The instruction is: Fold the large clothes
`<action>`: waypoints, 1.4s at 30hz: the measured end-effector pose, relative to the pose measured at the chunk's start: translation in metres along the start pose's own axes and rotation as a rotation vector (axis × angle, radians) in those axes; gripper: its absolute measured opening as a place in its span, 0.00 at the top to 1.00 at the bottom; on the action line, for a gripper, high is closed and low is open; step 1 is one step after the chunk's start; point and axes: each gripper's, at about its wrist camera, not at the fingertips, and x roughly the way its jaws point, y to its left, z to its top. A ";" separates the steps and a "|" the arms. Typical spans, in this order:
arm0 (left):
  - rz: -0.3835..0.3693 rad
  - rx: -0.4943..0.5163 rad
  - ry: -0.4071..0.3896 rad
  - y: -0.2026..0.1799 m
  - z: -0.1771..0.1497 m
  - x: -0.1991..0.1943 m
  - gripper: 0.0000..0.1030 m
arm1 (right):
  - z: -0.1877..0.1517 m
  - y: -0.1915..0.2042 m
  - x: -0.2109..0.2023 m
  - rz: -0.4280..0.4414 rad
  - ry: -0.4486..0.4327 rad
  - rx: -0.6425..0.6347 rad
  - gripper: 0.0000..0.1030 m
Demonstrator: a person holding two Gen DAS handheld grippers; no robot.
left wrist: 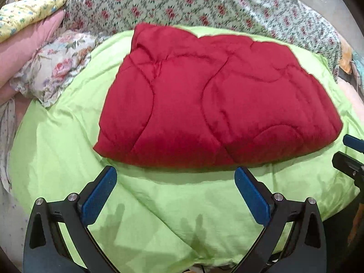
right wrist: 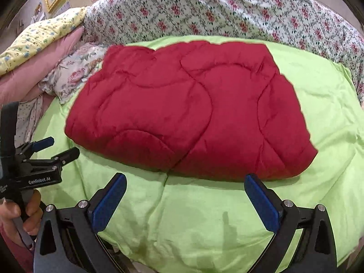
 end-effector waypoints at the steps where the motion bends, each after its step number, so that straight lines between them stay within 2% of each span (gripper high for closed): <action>1: 0.000 0.004 -0.008 -0.002 0.002 -0.006 0.00 | 0.002 0.001 -0.005 0.004 -0.009 -0.001 0.00; 7: -0.005 0.022 -0.056 -0.005 0.016 -0.040 0.00 | 0.017 0.006 -0.033 0.033 -0.044 0.006 0.00; 11: -0.007 0.028 -0.077 -0.007 0.021 -0.046 0.00 | 0.022 0.011 -0.042 0.060 -0.056 0.005 0.00; 18: -0.016 -0.004 0.007 -0.007 0.021 -0.010 0.00 | 0.022 0.007 -0.011 0.029 -0.002 0.028 0.00; 26: 0.007 -0.016 0.024 -0.010 0.037 0.008 0.00 | 0.030 -0.001 0.023 0.025 0.063 0.070 0.00; 42: 0.010 -0.018 0.035 -0.013 0.048 0.019 0.00 | 0.050 0.000 0.043 -0.014 0.082 0.064 0.00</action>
